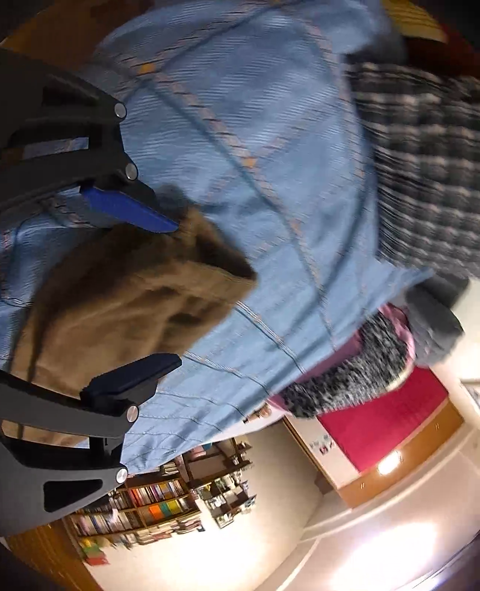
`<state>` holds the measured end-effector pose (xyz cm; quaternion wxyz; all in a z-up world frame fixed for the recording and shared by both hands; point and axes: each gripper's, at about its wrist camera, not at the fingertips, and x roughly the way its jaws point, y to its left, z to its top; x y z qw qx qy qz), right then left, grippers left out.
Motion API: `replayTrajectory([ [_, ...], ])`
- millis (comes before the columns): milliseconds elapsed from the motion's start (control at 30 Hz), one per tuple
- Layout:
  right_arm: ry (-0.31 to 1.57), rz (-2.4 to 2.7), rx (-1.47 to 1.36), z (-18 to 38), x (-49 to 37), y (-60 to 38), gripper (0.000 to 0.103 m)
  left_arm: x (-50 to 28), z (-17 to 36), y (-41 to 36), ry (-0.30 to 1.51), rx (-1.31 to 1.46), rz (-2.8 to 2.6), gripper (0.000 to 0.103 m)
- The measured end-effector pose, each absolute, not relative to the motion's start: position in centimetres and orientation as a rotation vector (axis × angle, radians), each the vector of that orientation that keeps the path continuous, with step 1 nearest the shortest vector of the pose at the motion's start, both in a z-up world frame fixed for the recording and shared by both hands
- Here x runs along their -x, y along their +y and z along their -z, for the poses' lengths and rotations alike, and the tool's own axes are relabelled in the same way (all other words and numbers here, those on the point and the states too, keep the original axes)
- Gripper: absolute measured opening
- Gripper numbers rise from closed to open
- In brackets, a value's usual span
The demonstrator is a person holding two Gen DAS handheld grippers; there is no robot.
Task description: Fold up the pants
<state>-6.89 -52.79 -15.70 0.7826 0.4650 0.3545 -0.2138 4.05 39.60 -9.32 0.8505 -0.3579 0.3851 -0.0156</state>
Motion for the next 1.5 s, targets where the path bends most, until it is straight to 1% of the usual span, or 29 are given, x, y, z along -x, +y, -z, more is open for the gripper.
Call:
replayTrajectory([
  [200,0.772,0.458,-1.014,16.4,6.9,-53.0,0.01,-3.7,11.2,38.5,0.871,0.839,0.063,0.069],
  [367,0.776,0.455,-1.015,16.8,6.6,-52.8,0.01,-4.5,11.5,36.6,0.915,0.839,0.108,0.069],
  [467,0.775,0.451,-1.023,17.2,6.7,-53.0,0.01,-5.5,12.5,35.3,0.986,0.806,0.056,0.07],
  [567,0.776,0.448,-1.024,17.5,6.9,-53.0,0.01,-6.3,13.5,35.1,1.002,0.824,0.022,0.069],
  [633,0.778,0.444,-1.02,17.5,6.9,-53.1,0.01,-6.7,13.7,34.9,0.995,0.827,0.006,0.061],
  [667,0.778,0.444,-1.013,17.4,6.7,-53.1,0.01,-6.9,13.6,34.8,0.992,0.825,0.001,0.039],
  [700,0.778,0.443,-1.003,17.3,6.7,-53.1,0.01,-7.2,13.5,34.7,0.996,0.825,-0.002,0.021],
  [733,0.777,0.443,-0.987,17.1,6.5,-53.0,0.01,-7.4,13.5,34.8,0.992,0.836,-0.003,0.017],
  [767,0.777,0.445,-0.965,16.8,6.3,-52.9,0.01,-7.5,13.3,35.0,0.982,0.847,-0.005,0.009],
  [800,0.775,0.447,-0.941,16.5,6.1,-52.7,0.01,-7.7,12.8,35.2,0.969,0.845,-0.015,0.007],
  [967,0.721,0.462,-0.857,13.7,5.9,-52.2,0.01,-8.1,8.8,37.4,0.876,0.851,-0.019,0.005],
  [1133,0.709,0.478,-0.828,12.3,8.0,-51.2,0.01,-7.9,6.6,38.8,0.849,0.805,-0.034,0.005],
  [1267,0.772,0.528,-0.827,14.6,10.6,-50.3,0.01,-6.9,8.5,39.4,0.906,0.788,-0.065,0.005],
  [1367,0.819,0.552,-0.899,17.7,12.2,-50.5,0.01,-6.3,11.2,39.8,0.966,0.792,-0.107,0.005],
  [1500,0.831,0.55,-0.948,19.9,13.1,-50.6,0.01,-6.4,13.1,39.7,0.997,0.764,-0.147,0.005],
])
